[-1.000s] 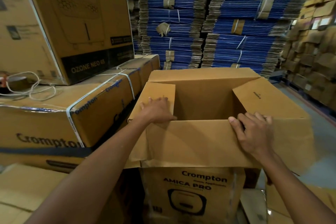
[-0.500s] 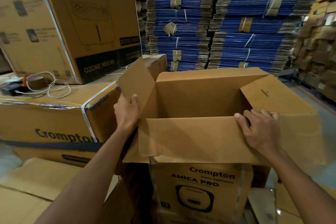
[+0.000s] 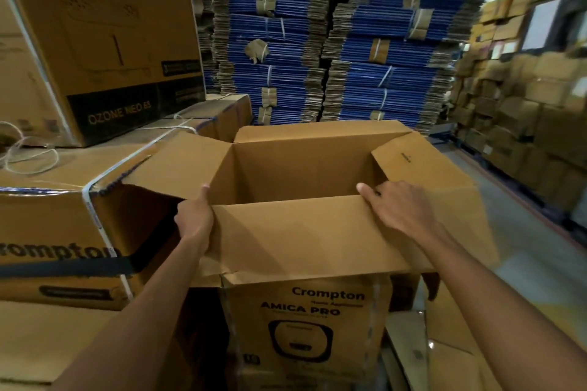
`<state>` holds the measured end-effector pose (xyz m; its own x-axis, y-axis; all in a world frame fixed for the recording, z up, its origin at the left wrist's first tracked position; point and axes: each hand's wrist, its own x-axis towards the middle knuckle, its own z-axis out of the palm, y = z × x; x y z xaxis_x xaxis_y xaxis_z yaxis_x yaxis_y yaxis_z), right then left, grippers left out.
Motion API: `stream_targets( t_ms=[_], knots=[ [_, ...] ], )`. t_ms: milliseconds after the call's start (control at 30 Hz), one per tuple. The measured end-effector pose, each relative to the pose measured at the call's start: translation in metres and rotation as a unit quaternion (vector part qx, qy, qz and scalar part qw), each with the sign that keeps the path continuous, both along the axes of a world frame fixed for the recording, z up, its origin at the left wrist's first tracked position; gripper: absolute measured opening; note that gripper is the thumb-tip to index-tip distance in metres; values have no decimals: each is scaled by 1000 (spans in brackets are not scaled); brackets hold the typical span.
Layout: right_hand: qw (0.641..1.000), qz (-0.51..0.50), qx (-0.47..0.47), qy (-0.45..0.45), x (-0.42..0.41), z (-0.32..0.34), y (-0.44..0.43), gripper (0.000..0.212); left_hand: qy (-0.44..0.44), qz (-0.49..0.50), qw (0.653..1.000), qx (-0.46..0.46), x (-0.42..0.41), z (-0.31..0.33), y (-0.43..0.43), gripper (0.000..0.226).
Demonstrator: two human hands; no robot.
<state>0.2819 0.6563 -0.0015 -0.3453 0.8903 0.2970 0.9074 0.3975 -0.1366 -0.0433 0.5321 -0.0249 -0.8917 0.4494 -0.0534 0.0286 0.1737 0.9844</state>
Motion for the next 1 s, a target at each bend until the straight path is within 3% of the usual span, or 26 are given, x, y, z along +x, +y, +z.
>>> stream_targets(
  t_ms=[167, 267, 367, 467, 533, 600, 667, 767, 867, 1000],
  knots=[
    [986, -49, -140, -82, -20, 30, 4, 80, 41, 16, 999, -15, -2, -6, -1, 62],
    [976, -69, -167, -123, -31, 36, 7, 81, 49, 24, 998, -26, 0, -4, -2, 62],
    [972, -104, -103, -182, -37, 38, 6, 76, 60, 25, 997, -30, 2, -3, -4, 63],
    [950, -146, 9, -277, -26, 48, 6, 54, 60, 27, 997, -33, -1, -6, -6, 63],
    [938, -151, 34, -311, -9, 55, 13, 44, 55, 28, 998, -27, -3, -8, -4, 62],
    [952, -123, 3, -279, 8, 57, 23, 48, 59, 29, 997, -27, -1, -7, -1, 59],
    [974, -74, -100, -190, 10, 56, 29, 60, 66, 36, 997, -30, 1, -6, -1, 56],
    [960, -85, -233, -129, 0, 50, 29, 76, 72, 40, 996, -37, 3, -4, -4, 61],
    [963, -126, -189, -146, -7, 49, 27, 74, 74, 37, 996, -44, 1, -5, -7, 64],
    [965, -112, 20, -236, -14, 53, 23, 33, 75, 30, 996, -43, -1, -7, -10, 66]
  ],
)
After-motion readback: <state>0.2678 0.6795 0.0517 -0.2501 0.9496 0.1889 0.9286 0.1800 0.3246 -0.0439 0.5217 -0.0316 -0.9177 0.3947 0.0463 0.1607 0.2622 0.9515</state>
